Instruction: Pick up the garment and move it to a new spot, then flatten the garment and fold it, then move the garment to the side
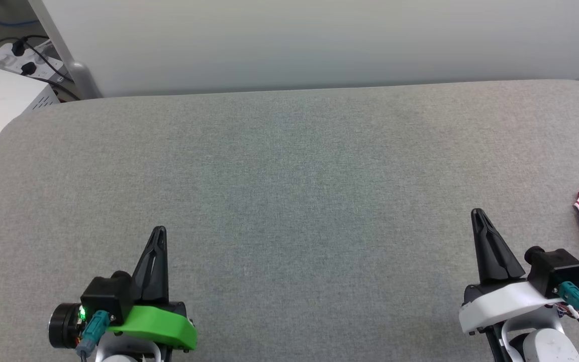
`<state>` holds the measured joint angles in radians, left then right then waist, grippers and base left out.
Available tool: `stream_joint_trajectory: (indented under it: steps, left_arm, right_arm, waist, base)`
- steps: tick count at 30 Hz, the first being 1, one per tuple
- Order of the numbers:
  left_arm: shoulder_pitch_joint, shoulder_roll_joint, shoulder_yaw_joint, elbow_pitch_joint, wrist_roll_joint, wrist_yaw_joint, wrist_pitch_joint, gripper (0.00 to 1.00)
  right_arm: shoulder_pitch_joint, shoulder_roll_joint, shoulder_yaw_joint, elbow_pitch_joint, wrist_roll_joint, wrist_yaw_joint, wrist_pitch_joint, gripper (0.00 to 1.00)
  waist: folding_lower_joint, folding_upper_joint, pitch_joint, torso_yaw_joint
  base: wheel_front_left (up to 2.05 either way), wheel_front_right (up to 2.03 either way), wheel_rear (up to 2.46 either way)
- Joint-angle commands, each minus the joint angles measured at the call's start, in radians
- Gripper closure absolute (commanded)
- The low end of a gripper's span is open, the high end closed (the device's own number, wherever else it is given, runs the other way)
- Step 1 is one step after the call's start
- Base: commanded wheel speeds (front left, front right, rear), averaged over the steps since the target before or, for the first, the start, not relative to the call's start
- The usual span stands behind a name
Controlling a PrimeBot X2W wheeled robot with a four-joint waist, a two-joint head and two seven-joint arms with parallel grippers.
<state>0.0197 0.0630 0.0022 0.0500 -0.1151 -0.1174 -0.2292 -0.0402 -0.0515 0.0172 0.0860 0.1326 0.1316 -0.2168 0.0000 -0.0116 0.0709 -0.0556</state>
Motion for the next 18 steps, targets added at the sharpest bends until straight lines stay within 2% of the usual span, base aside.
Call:
stream_joint_trajectory:
  steps: [1,18]
  left_arm:
    - [-0.002,-0.002,0.000,-0.005,0.008,0.009,0.006,1.00]
    - [-0.005,-0.003,-0.001,-0.012,0.024,0.026,0.040,1.00]
  right_arm:
    - [0.005,0.000,-0.001,-0.006,-0.013,0.000,0.005,1.00]
    - [0.010,0.000,-0.003,-0.019,-0.031,0.000,0.037,1.00]
  waist:
    - [0.0000,0.0014,-0.001,0.001]
    - [0.0000,0.0029,-0.012,0.009]
  base:
    - [0.00,0.00,0.00]
    - [0.00,0.00,0.00]
